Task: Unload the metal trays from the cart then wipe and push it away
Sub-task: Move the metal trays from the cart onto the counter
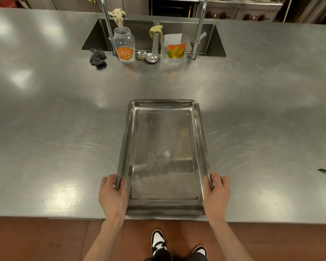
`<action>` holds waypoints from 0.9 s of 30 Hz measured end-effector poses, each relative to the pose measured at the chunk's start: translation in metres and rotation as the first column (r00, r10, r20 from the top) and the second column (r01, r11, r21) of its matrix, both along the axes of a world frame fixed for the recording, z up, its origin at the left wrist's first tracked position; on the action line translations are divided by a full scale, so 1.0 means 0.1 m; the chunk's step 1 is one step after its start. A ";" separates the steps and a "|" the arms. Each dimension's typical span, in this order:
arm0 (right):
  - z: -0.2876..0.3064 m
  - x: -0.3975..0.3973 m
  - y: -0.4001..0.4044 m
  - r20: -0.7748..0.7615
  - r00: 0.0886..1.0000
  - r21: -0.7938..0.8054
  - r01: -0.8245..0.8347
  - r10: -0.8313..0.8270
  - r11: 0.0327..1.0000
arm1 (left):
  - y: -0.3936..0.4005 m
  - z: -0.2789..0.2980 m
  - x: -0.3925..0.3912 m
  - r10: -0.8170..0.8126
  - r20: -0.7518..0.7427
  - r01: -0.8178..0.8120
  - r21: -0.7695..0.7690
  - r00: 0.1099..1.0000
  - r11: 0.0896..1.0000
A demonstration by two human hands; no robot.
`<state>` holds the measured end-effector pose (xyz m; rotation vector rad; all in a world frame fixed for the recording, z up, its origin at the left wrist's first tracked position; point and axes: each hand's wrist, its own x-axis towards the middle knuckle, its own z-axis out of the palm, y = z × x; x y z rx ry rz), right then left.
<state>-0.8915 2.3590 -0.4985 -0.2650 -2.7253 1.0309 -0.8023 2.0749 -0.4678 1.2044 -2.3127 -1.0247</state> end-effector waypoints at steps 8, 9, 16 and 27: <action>-0.02 -0.02 0.01 0.012 0.999 0.119 0.035 -0.037 0.992 | 0.04 -0.07 0.01 0.013 -0.014 -0.013 -0.039 1.000 0.999; -0.02 -0.01 0.01 0.014 0.999 0.114 0.036 -0.038 0.993 | 0.04 -0.08 0.01 0.020 -0.011 -0.020 -0.042 1.000 0.999; -0.02 0.01 -0.02 0.010 0.999 0.058 0.045 -0.046 0.997 | 0.01 -0.19 0.00 0.003 0.020 -0.001 -0.108 1.000 0.994; -0.01 -0.01 -0.01 0.056 0.998 0.061 0.029 -0.033 0.998 | -0.03 -0.19 -0.04 0.011 0.033 -0.011 -0.016 0.999 1.000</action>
